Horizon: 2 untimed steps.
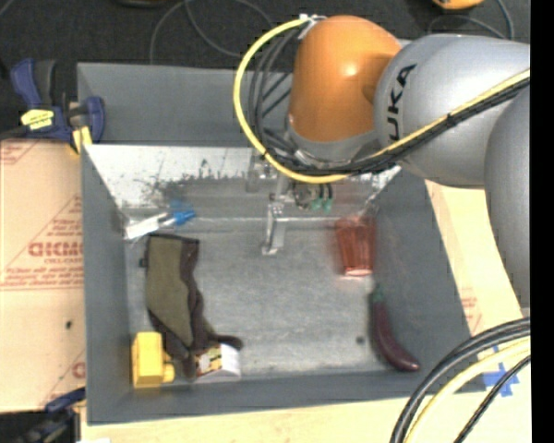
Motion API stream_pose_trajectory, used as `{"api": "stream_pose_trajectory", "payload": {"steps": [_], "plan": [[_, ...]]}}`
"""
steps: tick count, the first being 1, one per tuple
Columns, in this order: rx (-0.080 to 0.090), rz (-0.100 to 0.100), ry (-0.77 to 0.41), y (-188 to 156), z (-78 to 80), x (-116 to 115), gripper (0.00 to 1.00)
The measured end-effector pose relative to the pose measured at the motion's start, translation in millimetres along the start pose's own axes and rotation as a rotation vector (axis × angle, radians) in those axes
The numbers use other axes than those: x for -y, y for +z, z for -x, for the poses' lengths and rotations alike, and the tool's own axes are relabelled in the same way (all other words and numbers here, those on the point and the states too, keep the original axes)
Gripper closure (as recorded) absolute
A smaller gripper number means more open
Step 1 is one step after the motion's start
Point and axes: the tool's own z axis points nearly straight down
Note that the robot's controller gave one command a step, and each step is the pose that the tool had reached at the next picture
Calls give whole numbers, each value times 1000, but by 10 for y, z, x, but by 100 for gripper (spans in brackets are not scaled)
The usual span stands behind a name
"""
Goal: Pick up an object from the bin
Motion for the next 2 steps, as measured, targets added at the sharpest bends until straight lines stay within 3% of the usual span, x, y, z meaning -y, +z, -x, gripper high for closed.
{"api": "stream_pose_trajectory", "payload": {"steps": [1,2], "plan": [[8,1,1,-52,10,2,0],[10,0,0,319,-77,-504,0]]}}
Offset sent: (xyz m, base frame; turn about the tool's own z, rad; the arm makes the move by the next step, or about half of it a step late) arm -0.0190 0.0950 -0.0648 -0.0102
